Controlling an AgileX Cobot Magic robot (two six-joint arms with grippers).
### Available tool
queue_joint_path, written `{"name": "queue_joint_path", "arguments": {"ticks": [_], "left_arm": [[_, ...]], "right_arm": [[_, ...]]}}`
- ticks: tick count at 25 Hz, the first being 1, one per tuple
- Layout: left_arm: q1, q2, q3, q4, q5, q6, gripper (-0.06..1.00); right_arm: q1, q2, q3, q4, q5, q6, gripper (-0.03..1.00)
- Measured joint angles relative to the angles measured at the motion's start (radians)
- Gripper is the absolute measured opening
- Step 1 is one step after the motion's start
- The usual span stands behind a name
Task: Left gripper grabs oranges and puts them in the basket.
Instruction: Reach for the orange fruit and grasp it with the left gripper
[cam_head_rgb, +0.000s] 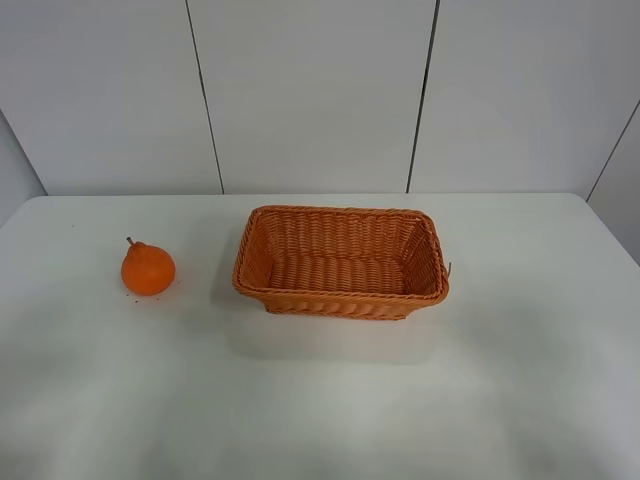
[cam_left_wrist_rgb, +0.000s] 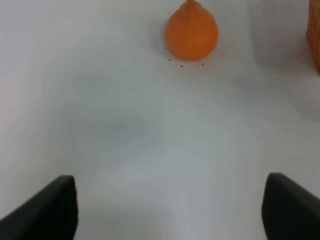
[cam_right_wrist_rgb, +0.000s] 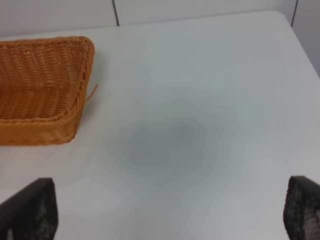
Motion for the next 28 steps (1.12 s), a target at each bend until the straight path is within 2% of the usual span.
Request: {"name": "queue_joint_path", "arguments": {"ticks": [15,19,25,28], "left_arm": [[0.000,0.000,-0.001,0.000,0.000,0.000,0.85],[0.000,0.009,-0.030,-0.001,-0.061,0.000,0.85],[-0.001,0.285,-0.049,-0.001,-0.167,0.006,0.85],[-0.001,0.492,-0.056,-0.001,-0.293,0.031,0.85]], "right_arm": [[0.000,0.000,0.000,0.000,0.000,0.000,0.69],[0.000,0.000,0.000,0.000,0.000,0.000,0.69],[0.000,0.000,0.000,0.000,0.000,0.000,0.69],[0.000,0.000,0.000,0.000,0.000,0.000,0.69]]}}
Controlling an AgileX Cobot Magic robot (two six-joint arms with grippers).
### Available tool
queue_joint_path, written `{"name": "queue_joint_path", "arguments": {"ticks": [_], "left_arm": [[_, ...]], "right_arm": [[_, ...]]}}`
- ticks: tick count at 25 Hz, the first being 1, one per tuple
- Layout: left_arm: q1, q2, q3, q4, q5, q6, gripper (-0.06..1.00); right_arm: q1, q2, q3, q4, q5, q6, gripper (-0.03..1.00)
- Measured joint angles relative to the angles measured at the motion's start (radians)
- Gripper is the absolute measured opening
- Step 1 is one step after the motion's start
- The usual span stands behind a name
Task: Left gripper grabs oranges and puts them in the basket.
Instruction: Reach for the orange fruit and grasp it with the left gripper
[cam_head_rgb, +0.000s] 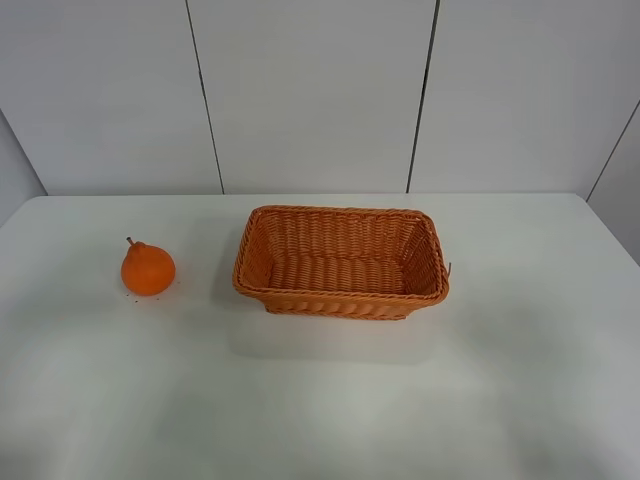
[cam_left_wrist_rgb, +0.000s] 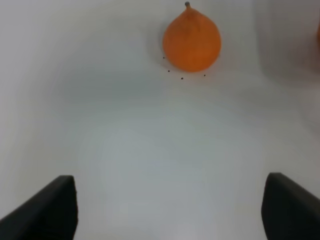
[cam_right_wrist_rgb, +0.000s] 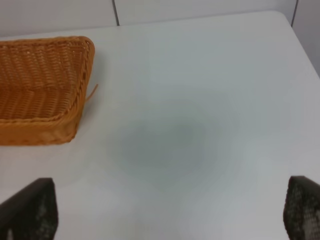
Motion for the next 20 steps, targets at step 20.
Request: {"name": "queue_joint_path", "arguments": {"ticks": [20], "left_arm": [[0.000,1.176,-0.554,0.000,-0.164,0.082,0.86]], "right_arm": [[0.000,0.000,0.000,0.000,0.000,0.000,0.69]]}}
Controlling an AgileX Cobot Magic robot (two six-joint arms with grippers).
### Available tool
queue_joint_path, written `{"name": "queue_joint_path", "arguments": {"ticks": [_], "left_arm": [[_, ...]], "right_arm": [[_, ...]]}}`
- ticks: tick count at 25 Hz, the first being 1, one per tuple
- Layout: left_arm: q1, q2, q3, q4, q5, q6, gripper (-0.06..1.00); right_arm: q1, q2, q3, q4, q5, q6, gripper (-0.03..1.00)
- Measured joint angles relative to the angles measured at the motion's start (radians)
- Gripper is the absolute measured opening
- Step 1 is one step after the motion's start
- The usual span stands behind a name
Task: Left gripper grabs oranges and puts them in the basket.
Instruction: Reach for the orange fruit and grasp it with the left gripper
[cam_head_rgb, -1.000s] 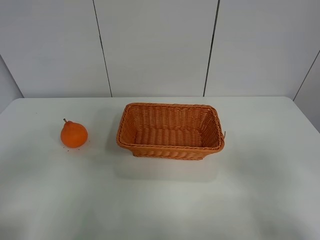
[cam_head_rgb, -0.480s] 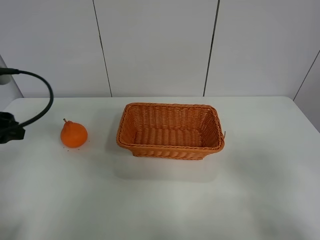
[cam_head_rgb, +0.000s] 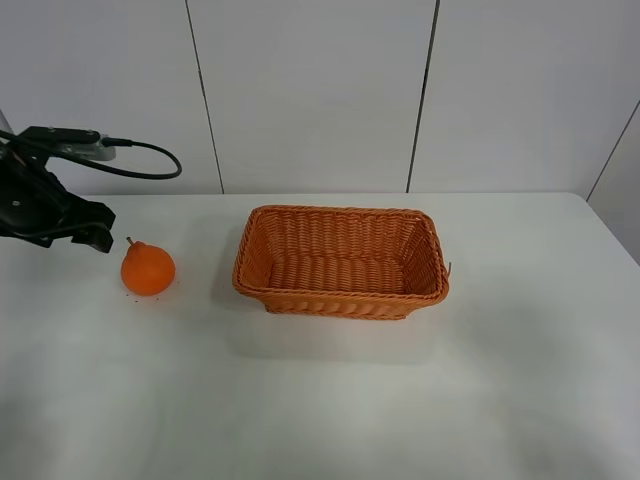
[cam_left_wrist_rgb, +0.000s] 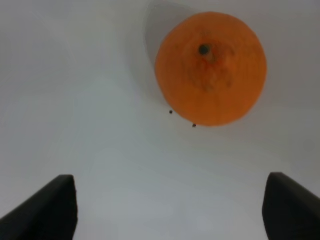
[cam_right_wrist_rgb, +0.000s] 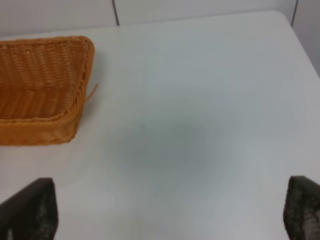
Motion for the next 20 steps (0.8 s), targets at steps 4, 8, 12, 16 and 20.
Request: {"name": "queue_joint_path", "arguments": {"ticks": [4,8,12,16,20], "left_arm": [[0.000,0.124,-0.063,-0.032,-0.012,0.028,0.88],[0.000,0.212,-0.113,-0.115,-0.015,0.091,0.89],[0.000,0.269,-0.156,-0.163,-0.020,0.139,0.89],[0.000,0.329,-0.214,-0.180,-0.023,0.171,0.89],[0.000,0.390,-0.262,-0.182,-0.016,0.179,0.90]], "right_arm": [[0.000,0.000,0.000,0.000,0.000,0.000,0.69],[0.000,0.000,0.000,0.000,0.000,0.000,0.69],[0.000,0.000,0.000,0.000,0.000,0.000,0.69],[0.000,0.000,0.000,0.000,0.000,0.000,0.69],[0.000,0.000,0.000,0.000,0.000,0.000,0.69]]}}
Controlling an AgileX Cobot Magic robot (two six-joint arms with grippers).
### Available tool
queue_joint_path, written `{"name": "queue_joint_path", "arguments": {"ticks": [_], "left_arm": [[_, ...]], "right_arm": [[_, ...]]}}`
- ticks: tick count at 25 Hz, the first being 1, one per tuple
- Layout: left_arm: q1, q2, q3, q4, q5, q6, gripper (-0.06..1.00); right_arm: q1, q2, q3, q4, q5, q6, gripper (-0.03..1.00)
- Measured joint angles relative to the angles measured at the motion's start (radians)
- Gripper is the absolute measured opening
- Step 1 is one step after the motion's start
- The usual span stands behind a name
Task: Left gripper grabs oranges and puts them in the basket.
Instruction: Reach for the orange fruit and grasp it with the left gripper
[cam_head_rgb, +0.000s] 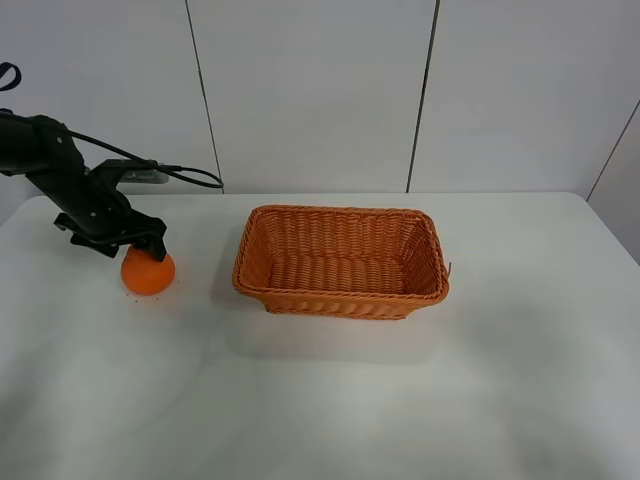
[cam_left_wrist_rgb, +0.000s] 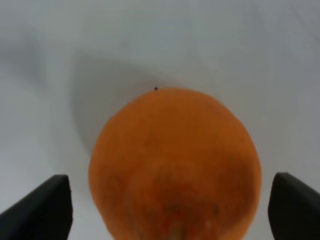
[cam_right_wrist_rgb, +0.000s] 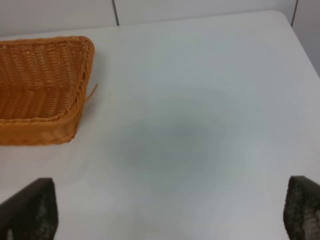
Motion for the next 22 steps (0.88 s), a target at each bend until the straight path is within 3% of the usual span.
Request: {"name": "queue_joint_path", "arguments": {"ticks": [11,13,15,19,22], "left_arm": [[-0.001,0.106,-0.029,-0.018,0.025,0.011,0.88],[-0.001,0.106,-0.029,-0.019,0.028,0.012,0.82],[-0.001,0.106,-0.029,-0.019,0.039,0.012,0.70],[-0.001,0.103,-0.037,-0.019,0.071,0.013,0.37],[-0.001,0.100,-0.037,-0.019,0.088,0.014,0.33]], "right_arm": [[0.000,0.000,0.000,0.000,0.000,0.000,0.69],[0.000,0.000,0.000,0.000,0.000,0.000,0.69],[0.000,0.000,0.000,0.000,0.000,0.000,0.69],[0.000,0.000,0.000,0.000,0.000,0.000,0.69],[0.000,0.000,0.000,0.000,0.000,0.000,0.69]]}}
